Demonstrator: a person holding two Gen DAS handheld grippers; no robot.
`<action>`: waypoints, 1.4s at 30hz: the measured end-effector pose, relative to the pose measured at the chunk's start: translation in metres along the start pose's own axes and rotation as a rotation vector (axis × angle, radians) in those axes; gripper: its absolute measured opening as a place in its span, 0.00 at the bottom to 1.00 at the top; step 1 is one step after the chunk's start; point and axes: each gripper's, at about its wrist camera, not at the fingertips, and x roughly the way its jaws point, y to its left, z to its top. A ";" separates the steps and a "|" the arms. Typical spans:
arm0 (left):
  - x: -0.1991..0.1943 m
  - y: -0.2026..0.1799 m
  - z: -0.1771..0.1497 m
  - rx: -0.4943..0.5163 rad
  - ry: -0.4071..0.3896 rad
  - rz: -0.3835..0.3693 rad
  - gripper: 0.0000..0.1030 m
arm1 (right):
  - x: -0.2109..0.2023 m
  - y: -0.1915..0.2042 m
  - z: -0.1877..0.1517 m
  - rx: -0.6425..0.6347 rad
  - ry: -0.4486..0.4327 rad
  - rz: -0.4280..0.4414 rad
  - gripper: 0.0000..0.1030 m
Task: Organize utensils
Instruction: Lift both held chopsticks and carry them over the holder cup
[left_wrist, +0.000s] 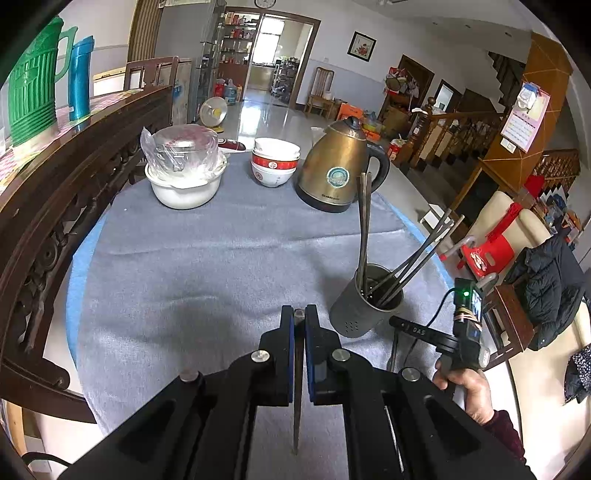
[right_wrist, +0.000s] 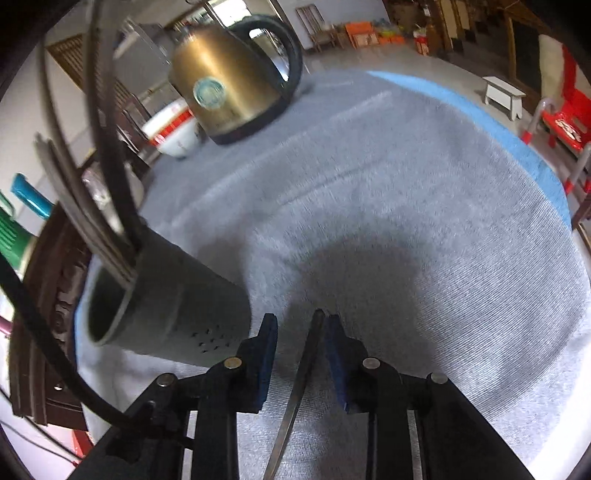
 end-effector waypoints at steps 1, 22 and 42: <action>0.000 -0.001 -0.001 0.002 -0.001 -0.001 0.05 | 0.003 0.001 -0.001 0.002 0.012 -0.013 0.29; -0.014 -0.012 0.005 0.018 -0.037 -0.010 0.05 | -0.109 0.015 -0.027 -0.089 -0.316 0.220 0.06; -0.041 -0.054 0.065 0.101 -0.156 -0.026 0.05 | -0.215 0.068 -0.008 -0.157 -0.734 0.333 0.06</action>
